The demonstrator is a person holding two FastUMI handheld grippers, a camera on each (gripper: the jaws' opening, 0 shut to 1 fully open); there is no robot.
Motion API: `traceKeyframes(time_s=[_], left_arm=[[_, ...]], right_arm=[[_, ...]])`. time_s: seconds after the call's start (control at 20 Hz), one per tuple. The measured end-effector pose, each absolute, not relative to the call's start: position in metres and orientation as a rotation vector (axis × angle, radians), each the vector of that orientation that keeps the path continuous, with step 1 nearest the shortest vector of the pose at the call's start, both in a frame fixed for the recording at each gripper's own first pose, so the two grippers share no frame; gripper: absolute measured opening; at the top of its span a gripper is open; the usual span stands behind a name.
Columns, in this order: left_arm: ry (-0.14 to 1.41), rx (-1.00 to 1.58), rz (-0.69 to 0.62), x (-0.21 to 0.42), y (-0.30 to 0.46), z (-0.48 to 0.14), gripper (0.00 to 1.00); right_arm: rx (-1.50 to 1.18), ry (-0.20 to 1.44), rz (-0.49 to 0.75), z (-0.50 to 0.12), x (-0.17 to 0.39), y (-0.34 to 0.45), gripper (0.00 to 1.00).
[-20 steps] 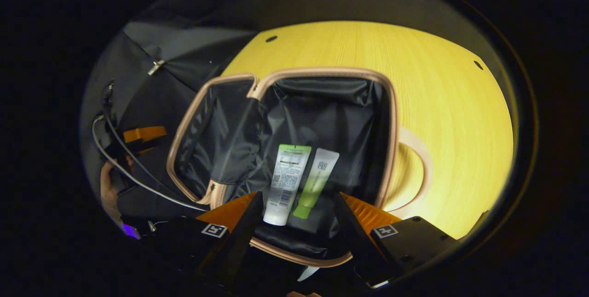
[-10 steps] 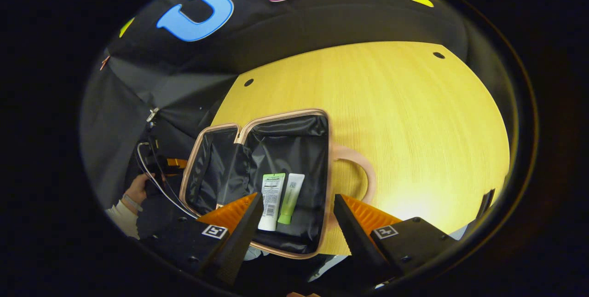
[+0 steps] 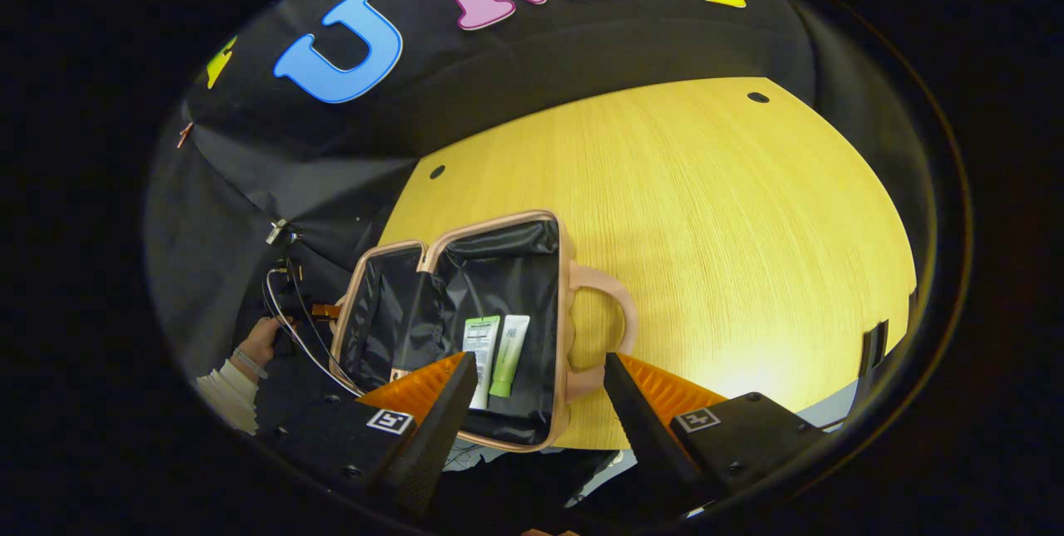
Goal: First open the suitcase, pack the skin care products into it, and then close the suitcase.
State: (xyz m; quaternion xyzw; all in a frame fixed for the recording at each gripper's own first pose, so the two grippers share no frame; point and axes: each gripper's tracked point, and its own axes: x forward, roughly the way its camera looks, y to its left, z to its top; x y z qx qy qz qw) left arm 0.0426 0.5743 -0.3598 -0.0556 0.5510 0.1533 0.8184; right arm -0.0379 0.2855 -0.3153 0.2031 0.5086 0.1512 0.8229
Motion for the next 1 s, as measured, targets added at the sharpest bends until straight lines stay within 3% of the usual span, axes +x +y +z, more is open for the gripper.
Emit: traceKeyframes(time_s=[0.35,0.65,0.8,1.0], left_arm=[[0.93,-0.054,0.275,0.053,0.513,-0.203,0.11],[0.737,-0.115,0.048,0.076,0.339,-0.086,0.1],[0.699,-0.094,-0.084,0.094,0.247,-0.084,0.1],[0.74,-0.13,-0.226,0.106,0.141,-0.133,0.1]], right_arm=[[0.472,1.019,0.435,-0.298,-0.013,0.284,0.97],[0.438,0.956,0.497,-0.279,-0.012,0.23,0.97],[0.426,0.924,0.475,-0.275,-0.017,0.186,0.97],[0.452,0.923,0.442,-0.277,-0.024,0.141,0.97]])
